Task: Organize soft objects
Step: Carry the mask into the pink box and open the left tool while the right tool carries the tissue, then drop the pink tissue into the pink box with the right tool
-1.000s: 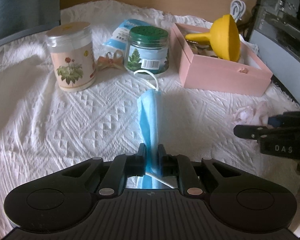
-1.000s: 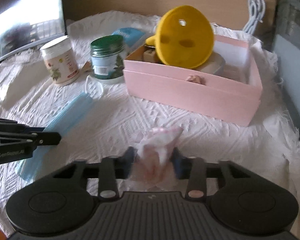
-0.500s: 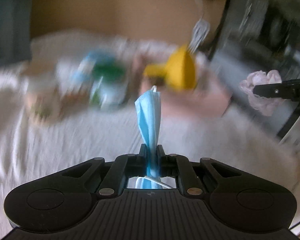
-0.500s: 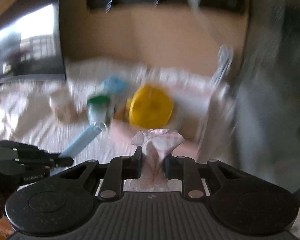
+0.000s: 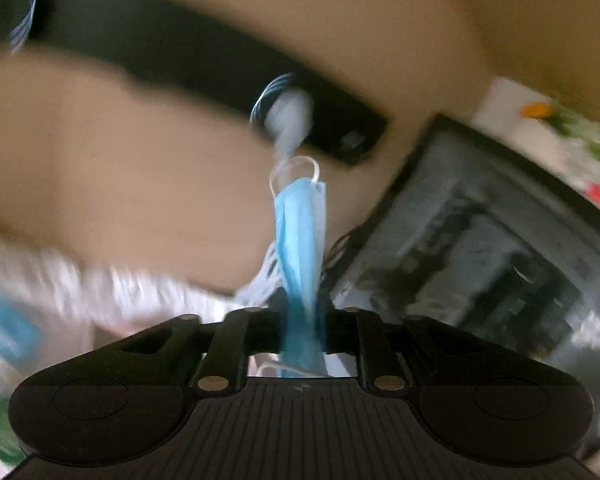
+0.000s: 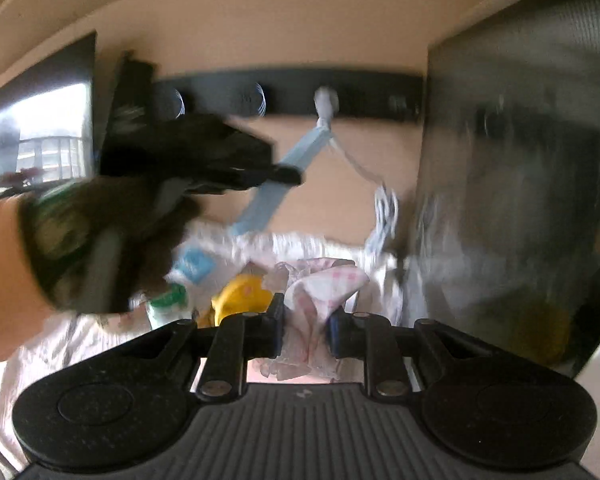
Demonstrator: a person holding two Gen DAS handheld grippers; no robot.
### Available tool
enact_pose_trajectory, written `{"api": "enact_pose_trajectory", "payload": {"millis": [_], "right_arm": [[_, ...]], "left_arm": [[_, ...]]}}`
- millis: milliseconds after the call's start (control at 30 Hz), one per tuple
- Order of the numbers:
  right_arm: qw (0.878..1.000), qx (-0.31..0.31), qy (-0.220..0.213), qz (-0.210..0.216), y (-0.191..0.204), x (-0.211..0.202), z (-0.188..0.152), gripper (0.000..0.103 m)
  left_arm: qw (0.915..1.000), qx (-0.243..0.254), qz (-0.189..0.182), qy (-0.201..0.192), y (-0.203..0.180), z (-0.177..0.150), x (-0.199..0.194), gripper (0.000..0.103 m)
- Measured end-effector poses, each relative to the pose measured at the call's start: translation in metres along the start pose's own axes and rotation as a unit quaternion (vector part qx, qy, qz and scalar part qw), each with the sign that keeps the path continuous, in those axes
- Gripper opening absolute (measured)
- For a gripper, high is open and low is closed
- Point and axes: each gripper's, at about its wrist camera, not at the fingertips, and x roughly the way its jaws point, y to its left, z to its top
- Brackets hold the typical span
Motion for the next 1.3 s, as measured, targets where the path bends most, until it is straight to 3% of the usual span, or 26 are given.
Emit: {"api": "enact_pose_trajectory", "payload": {"millis": [67,133,200,300,367,400,433,500,533,600,700,767,833,900,967,1000,1033,1067,1133,1200,1300], "right_arm": [[1.000,0.016,0.022,0.003,-0.005,0.010,-0.014,0.020],[0.999,0.028,0.045,0.003,-0.010,0.021,-0.029,0.020],[0.997,0.034,0.064,-0.001,-0.015,0.029,-0.040,0.020],[0.996,0.040,0.084,-0.001,-0.021,0.042,-0.048,0.020],[0.995,0.043,0.095,-0.003,-0.023,0.050,-0.051,0.020],[0.994,0.044,0.097,-0.004,-0.023,0.055,-0.049,0.020],[0.995,0.043,0.095,-0.004,-0.022,0.059,-0.047,0.020],[0.995,0.041,0.089,-0.004,-0.021,0.060,-0.045,0.020],[0.995,0.039,0.088,-0.003,-0.020,0.061,-0.045,0.020],[0.995,0.035,0.089,-0.003,-0.019,0.060,-0.046,0.020],[0.995,0.032,0.096,-0.006,-0.021,0.064,-0.048,0.020],[0.994,0.033,0.102,-0.006,-0.022,0.065,-0.050,0.020],[0.993,0.031,0.109,-0.009,-0.022,0.069,-0.052,0.020],[0.993,0.026,0.116,-0.011,-0.020,0.075,-0.053,0.020],[0.993,0.020,0.118,-0.010,-0.018,0.075,-0.054,0.020],[0.993,0.018,0.119,-0.009,-0.018,0.077,-0.053,0.020],[0.993,0.017,0.120,-0.009,-0.018,0.078,-0.054,0.020],[0.993,0.017,0.119,-0.009,-0.018,0.077,-0.054,0.020],[0.993,0.022,0.118,-0.008,-0.020,0.077,-0.054,0.020],[0.993,0.030,0.116,-0.009,-0.023,0.080,-0.052,0.020],[0.994,0.048,0.102,-0.002,-0.028,0.075,-0.043,0.021]], "left_arm": [[0.9976,-0.043,0.020,0.051,0.016,-0.017,0.039,0.023],[0.9924,-0.053,0.056,0.096,0.031,-0.040,0.068,0.023],[0.9873,-0.031,0.103,0.117,0.035,-0.053,0.080,0.016],[0.9828,0.026,0.127,0.131,0.021,-0.055,0.081,0.018],[0.9750,0.072,0.136,0.161,0.008,-0.052,0.083,0.022],[0.9762,0.071,0.129,0.159,0.007,-0.050,0.080,0.025],[0.9829,0.050,0.107,0.141,0.011,-0.046,0.075,0.025],[0.9939,0.002,0.067,0.087,0.015,-0.037,0.062,0.026],[0.9947,0.002,0.072,0.073,0.013,-0.034,0.060,0.026],[0.9874,0.043,0.115,0.100,0.007,-0.031,0.070,0.027],[0.9816,0.065,0.134,0.119,0.007,-0.035,0.074,0.027],[0.9718,0.116,0.154,0.135,0.003,-0.042,0.079,0.028],[0.9516,0.199,0.174,0.156,-0.003,-0.057,0.087,0.032],[0.9246,0.290,0.184,0.166,-0.006,-0.074,0.091,0.035],[0.9088,0.339,0.191,0.151,-0.006,-0.085,0.087,0.038],[0.9135,0.329,0.187,0.150,-0.003,-0.083,0.087,0.037],[0.9276,0.297,0.168,0.152,0.003,-0.079,0.087,0.037],[0.9496,0.234,0.131,0.162,0.012,-0.071,0.084,0.037],[0.9743,0.123,0.074,0.174,0.028,-0.060,0.076,0.038],[0.9845,0.054,0.040,0.162,0.040,-0.050,0.067,0.037],[0.9925,0.000,0.019,0.120,0.049,-0.034,0.047,0.037]]}}
